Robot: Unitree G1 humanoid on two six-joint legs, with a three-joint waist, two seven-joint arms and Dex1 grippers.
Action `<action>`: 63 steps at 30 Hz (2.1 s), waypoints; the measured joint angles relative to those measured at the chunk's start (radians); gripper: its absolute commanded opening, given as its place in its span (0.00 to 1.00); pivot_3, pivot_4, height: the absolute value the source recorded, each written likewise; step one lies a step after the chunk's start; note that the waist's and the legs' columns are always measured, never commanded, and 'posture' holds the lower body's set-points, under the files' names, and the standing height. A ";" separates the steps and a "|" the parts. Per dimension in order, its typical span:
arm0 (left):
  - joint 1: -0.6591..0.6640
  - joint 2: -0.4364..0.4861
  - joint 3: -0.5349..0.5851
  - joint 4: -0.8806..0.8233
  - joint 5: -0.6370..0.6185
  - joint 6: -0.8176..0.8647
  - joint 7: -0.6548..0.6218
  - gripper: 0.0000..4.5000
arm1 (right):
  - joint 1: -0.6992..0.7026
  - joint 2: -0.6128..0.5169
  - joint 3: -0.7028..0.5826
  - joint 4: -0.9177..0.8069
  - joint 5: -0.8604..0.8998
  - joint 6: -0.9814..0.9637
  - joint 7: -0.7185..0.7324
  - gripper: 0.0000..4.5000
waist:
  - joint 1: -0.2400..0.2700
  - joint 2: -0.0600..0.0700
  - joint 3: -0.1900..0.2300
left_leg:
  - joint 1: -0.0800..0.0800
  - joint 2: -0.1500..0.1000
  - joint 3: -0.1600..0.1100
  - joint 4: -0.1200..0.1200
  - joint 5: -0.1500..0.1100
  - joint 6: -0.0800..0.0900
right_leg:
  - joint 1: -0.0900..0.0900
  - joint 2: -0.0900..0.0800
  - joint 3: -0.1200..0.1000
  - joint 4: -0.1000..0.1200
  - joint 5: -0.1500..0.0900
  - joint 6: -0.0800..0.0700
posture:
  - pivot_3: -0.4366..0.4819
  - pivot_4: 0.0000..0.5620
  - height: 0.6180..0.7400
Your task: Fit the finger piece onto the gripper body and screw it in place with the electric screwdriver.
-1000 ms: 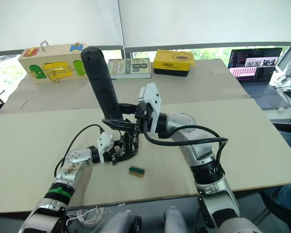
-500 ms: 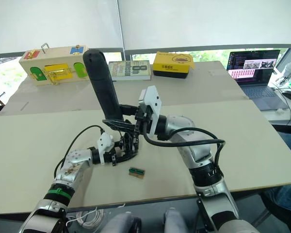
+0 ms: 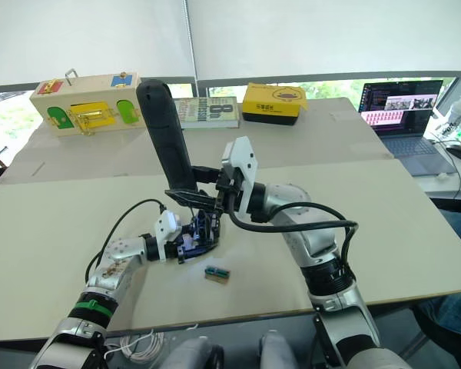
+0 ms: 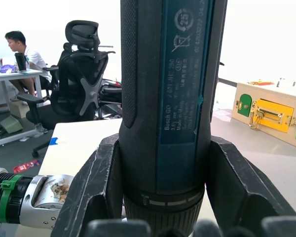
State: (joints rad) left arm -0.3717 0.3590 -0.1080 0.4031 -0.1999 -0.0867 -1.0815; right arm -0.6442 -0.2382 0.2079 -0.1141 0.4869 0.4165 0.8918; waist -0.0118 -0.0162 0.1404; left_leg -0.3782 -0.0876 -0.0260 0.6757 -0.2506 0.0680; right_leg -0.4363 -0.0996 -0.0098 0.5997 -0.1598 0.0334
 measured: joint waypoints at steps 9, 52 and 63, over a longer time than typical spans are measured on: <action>0.009 0.001 -0.003 -0.018 0.001 0.002 0.002 0.53 | 0.000 0.000 -0.013 -0.007 0.008 -0.002 0.019 0.43 | 0.001 0.000 0.000 | -0.001 0.000 0.000 -0.002 -0.001 0.002 | 0.000 0.000 -0.001 -0.004 0.000 0.000 | 0.48 0.27 1.00; -0.018 0.007 -0.031 0.036 0.007 -0.066 -0.021 0.99 | -0.102 -0.140 -0.148 -0.193 0.326 0.130 0.190 0.43 | 0.015 0.001 0.004 | -0.010 -0.001 0.000 0.001 -0.003 0.005 | -0.004 -0.007 -0.002 -0.005 0.001 0.000 | 0.48 0.27 1.00; 0.101 0.176 0.069 -0.020 -0.083 -0.096 -0.110 0.99 | -0.028 -0.371 -0.322 -0.319 0.497 0.260 0.113 0.43 | -0.004 0.001 0.004 | -0.012 0.002 0.000 -0.001 -0.003 0.005 | -0.006 -0.007 -0.003 -0.006 0.000 -0.001 | 0.48 0.27 1.00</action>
State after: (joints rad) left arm -0.2707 0.5353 -0.0392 0.3836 -0.2827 -0.1828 -1.1920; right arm -0.6726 -0.6094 -0.1137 -0.4331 0.9838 0.6768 1.0045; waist -0.0154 -0.0153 0.1449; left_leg -0.3900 -0.0852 -0.0260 0.6743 -0.2532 0.0734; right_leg -0.4423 -0.1068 -0.0128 0.5941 -0.1601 0.0326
